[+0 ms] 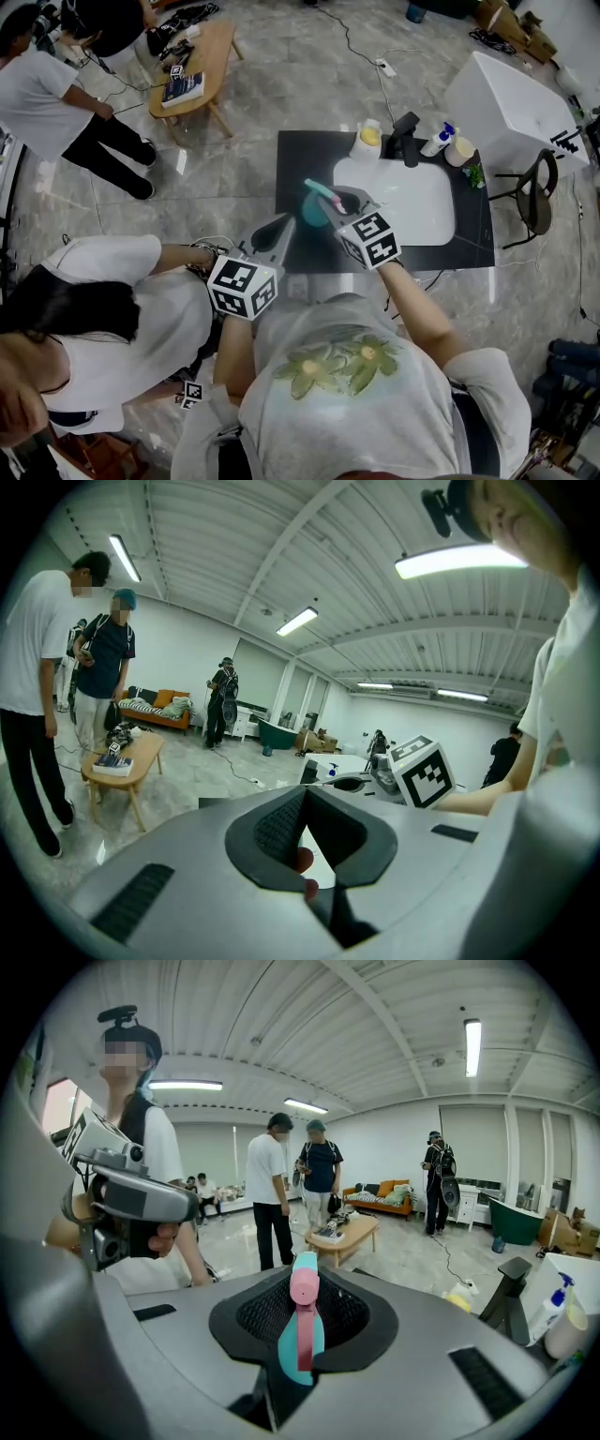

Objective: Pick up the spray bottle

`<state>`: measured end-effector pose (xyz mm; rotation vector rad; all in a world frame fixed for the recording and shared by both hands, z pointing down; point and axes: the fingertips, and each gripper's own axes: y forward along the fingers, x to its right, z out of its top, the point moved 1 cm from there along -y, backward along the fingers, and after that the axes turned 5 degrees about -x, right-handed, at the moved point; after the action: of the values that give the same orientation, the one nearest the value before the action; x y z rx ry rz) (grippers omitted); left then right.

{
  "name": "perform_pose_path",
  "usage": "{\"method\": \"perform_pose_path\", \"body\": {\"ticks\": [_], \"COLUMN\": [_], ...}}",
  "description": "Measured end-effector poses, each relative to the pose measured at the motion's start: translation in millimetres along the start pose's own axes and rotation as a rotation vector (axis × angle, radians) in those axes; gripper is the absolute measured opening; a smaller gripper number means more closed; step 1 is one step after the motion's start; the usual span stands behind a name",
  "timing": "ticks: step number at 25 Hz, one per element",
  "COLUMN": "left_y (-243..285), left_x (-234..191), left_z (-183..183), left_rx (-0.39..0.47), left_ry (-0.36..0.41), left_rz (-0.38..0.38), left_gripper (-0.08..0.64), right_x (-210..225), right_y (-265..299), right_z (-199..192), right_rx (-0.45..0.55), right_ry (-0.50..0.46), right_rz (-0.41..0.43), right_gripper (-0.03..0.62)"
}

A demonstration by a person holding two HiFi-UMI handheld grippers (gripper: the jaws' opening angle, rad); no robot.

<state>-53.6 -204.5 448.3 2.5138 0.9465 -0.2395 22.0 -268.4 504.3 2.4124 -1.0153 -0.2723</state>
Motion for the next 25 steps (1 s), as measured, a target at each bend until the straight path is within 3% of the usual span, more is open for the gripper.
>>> {"method": "perform_pose_path", "body": {"ticks": [25], "left_y": [-13], "left_x": [38], "left_z": [-14], "left_rx": [-0.016], "left_ry": [0.008], "left_rz": [0.010], "left_gripper": [0.008], "right_x": [-41], "right_y": [-71], "right_z": [31], "right_rx": [0.114], "right_ry": [-0.047], "right_rz": [0.048], "right_gripper": [0.072]}}
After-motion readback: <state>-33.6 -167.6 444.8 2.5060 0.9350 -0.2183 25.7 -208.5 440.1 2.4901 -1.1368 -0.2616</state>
